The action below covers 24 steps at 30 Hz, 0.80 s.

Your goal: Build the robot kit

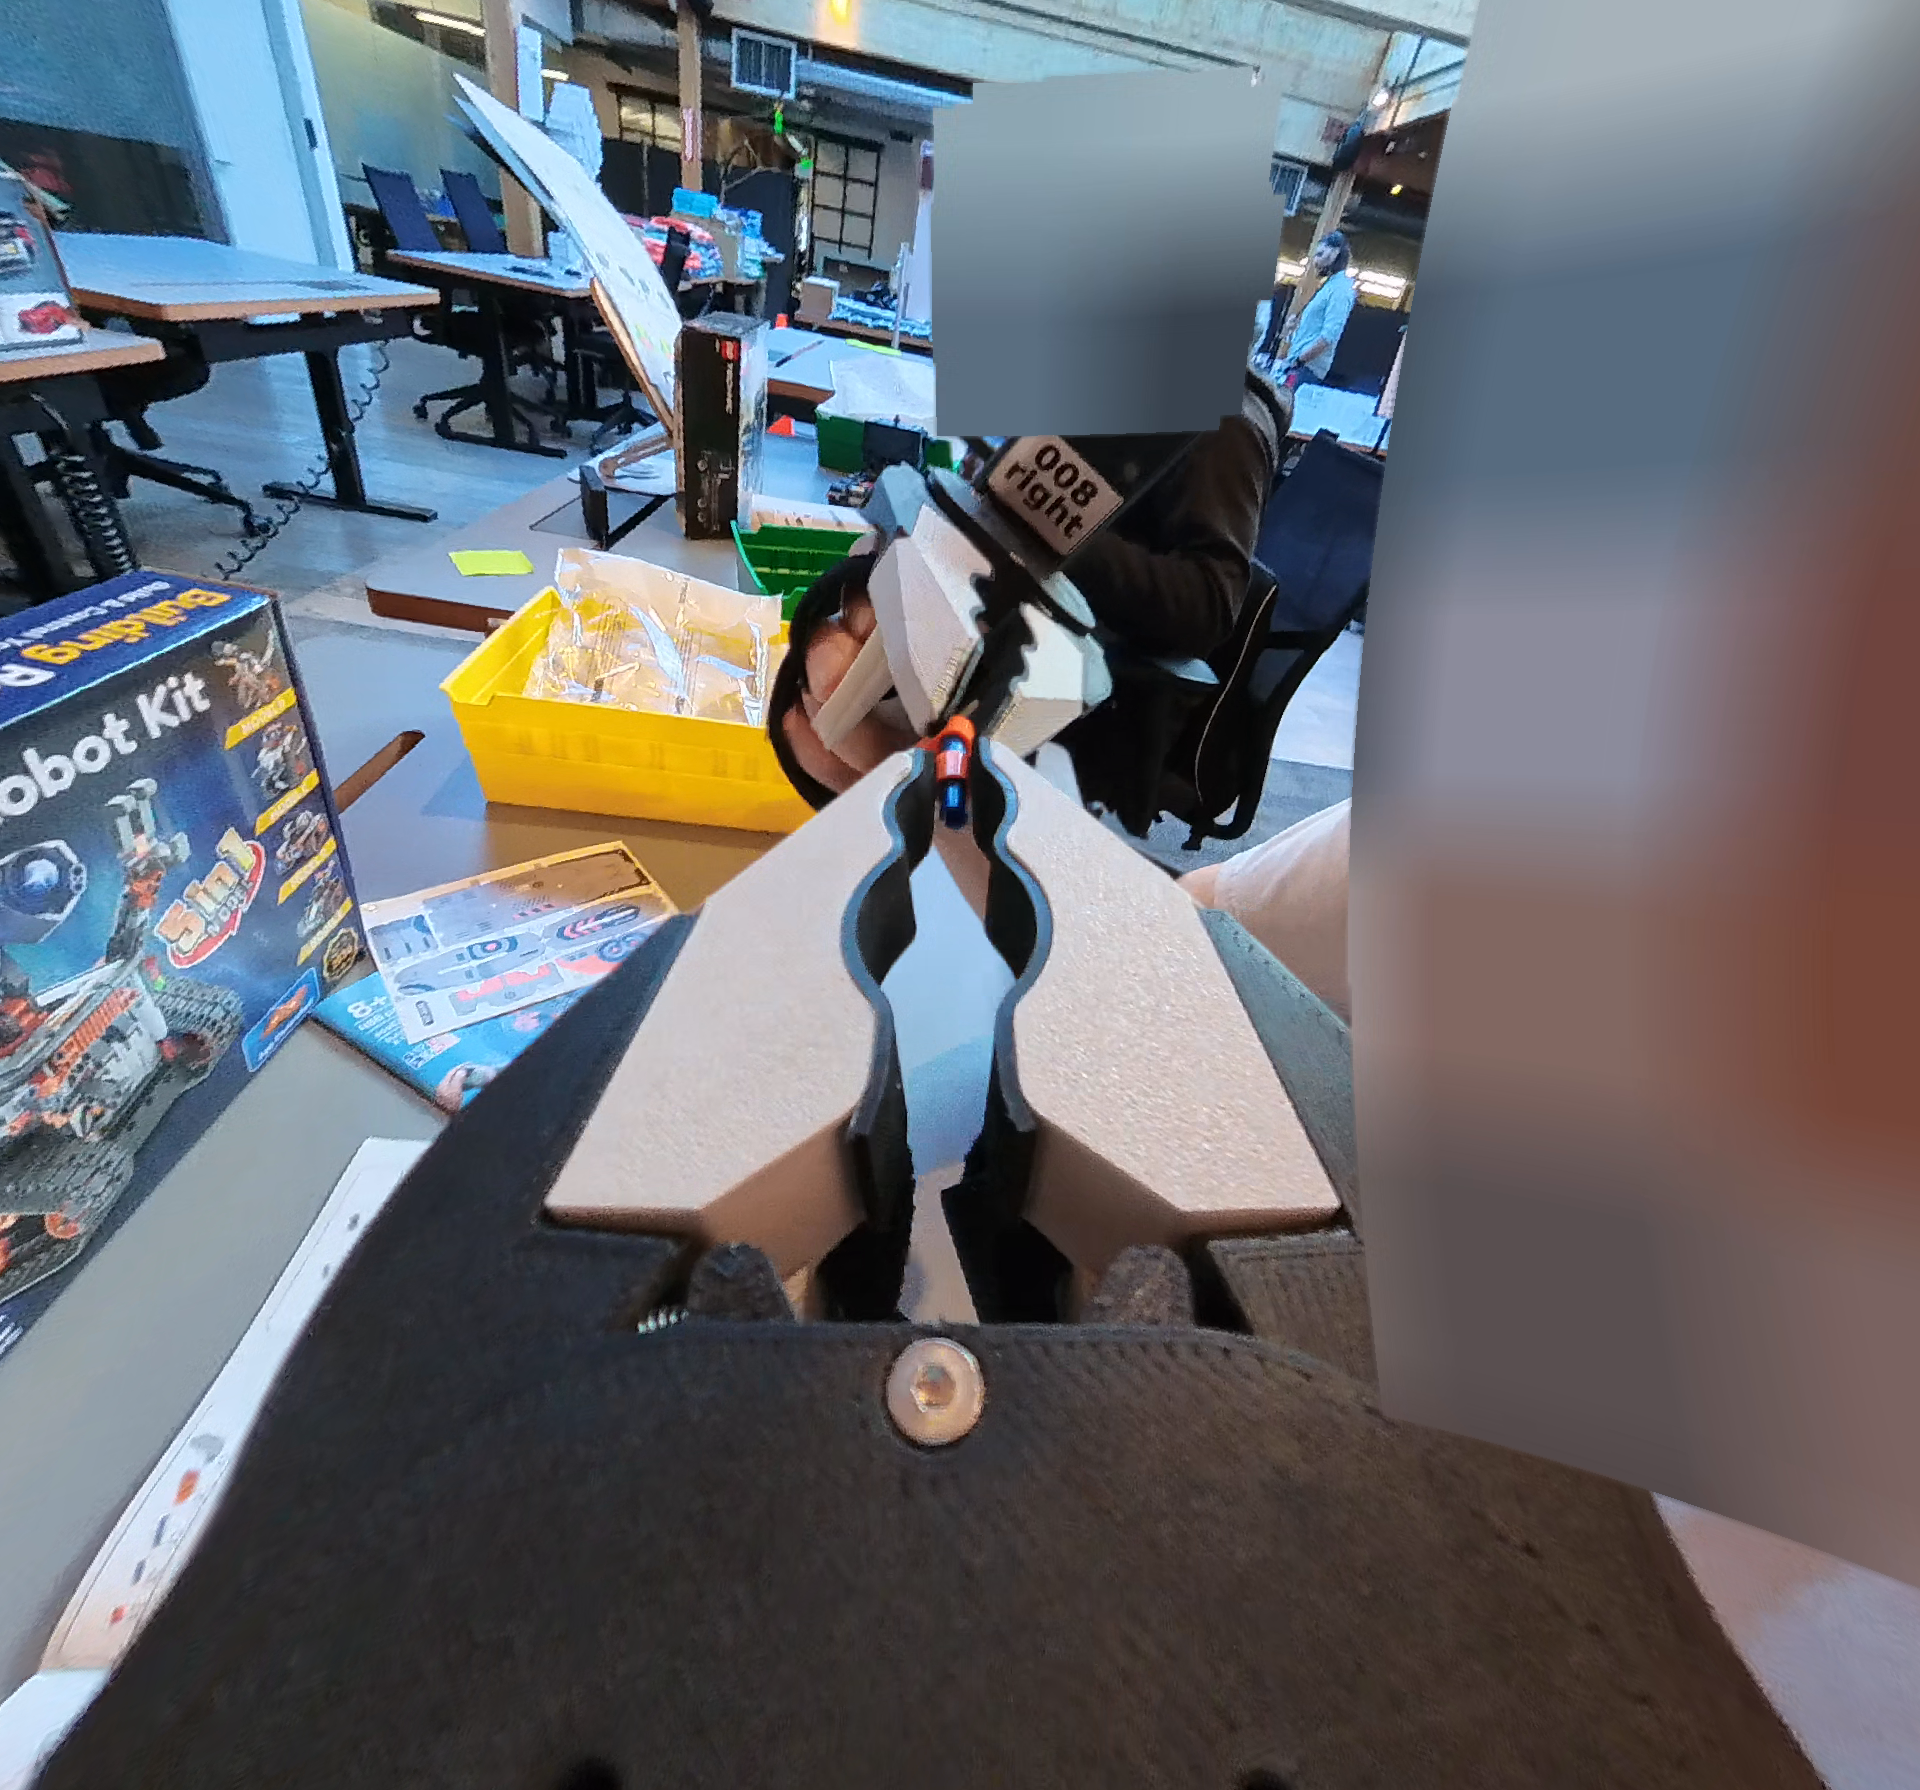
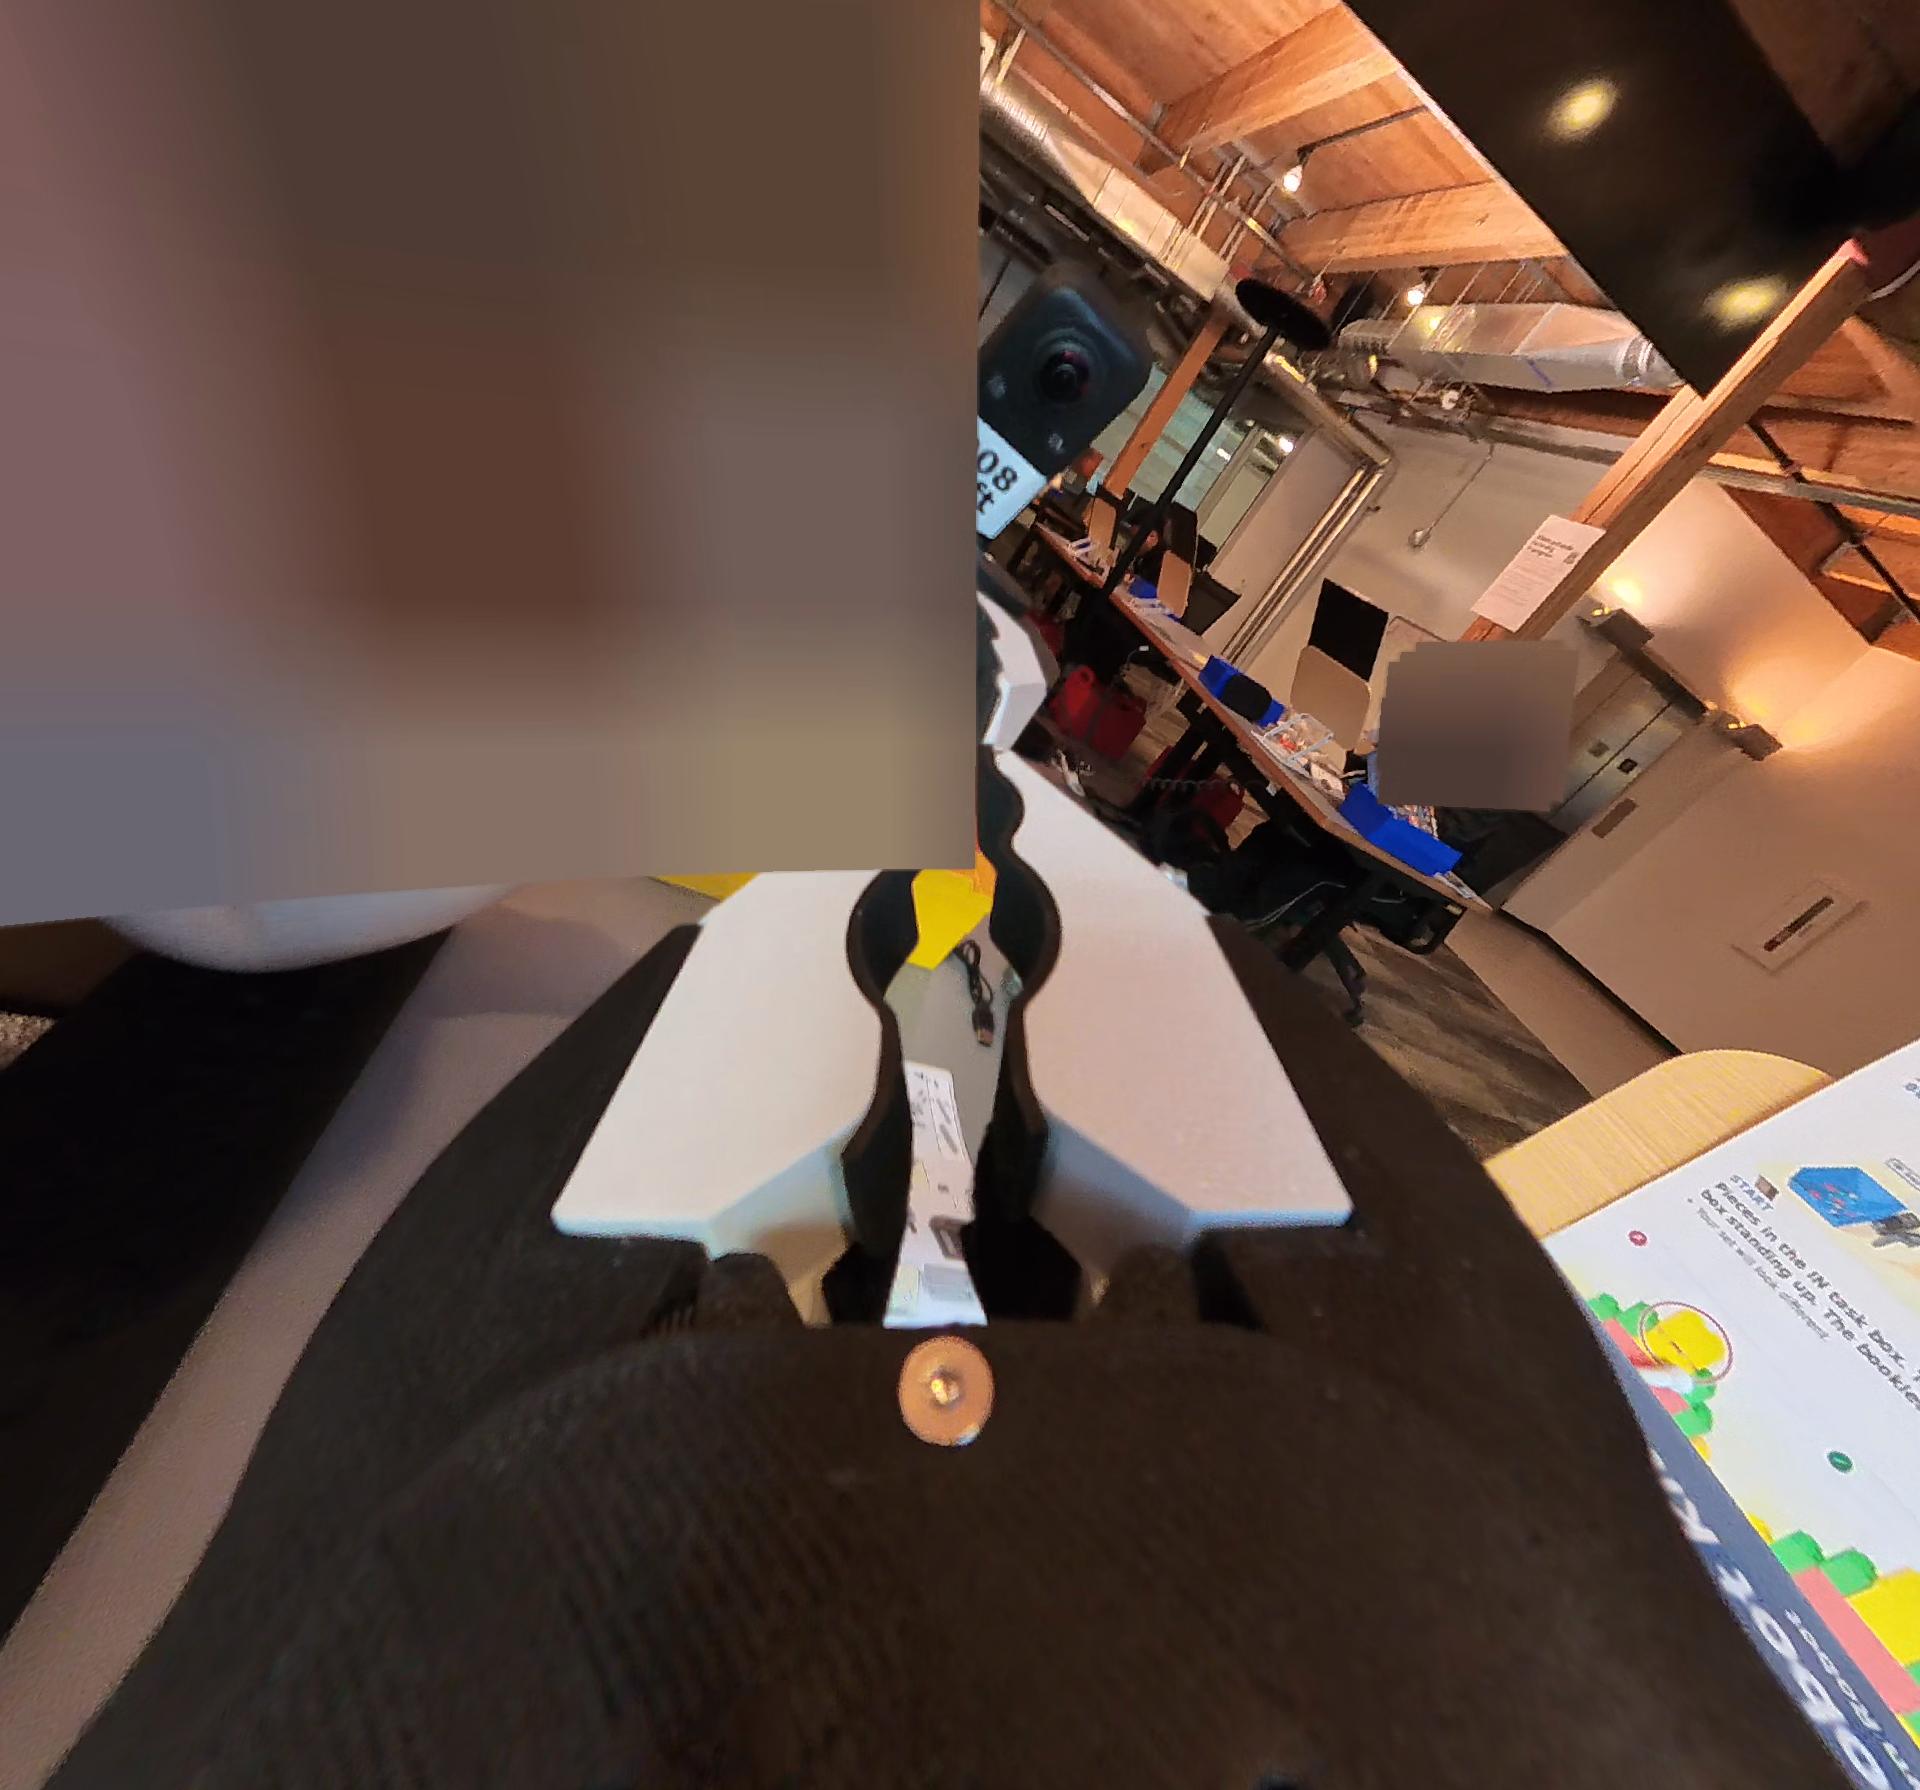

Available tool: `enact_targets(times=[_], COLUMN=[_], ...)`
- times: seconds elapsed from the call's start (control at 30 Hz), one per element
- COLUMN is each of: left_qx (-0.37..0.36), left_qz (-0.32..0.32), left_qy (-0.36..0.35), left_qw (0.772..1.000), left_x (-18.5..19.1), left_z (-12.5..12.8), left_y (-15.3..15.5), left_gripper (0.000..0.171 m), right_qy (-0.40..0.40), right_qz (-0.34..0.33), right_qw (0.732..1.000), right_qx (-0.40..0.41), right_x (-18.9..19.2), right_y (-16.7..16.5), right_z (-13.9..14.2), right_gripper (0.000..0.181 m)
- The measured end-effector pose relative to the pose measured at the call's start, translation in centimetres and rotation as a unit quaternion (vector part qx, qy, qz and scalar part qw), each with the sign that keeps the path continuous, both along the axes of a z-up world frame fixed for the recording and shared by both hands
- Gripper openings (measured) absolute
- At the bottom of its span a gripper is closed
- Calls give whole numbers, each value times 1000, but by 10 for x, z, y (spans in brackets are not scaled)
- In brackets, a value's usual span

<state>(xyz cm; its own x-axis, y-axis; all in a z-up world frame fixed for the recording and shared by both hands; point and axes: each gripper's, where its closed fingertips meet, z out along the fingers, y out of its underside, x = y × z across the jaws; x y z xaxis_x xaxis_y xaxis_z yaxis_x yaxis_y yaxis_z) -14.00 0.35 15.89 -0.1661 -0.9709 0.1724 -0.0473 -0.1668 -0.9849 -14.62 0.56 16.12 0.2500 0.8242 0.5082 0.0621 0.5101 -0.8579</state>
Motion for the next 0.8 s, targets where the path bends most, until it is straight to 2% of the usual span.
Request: enact_targets(times=[0.8], left_qx=[19], left_qz=[-20], left_qy=[83], left_qw=[996], left_x=[5], left_z=[-27], left_y=[-8], left_gripper=[6], right_qy=[-109], right_qz=[14], right_qw=[994], right_qx=[9], right_x=[4], right_y=[-8], right_z=[-30], right_gripper=[6])
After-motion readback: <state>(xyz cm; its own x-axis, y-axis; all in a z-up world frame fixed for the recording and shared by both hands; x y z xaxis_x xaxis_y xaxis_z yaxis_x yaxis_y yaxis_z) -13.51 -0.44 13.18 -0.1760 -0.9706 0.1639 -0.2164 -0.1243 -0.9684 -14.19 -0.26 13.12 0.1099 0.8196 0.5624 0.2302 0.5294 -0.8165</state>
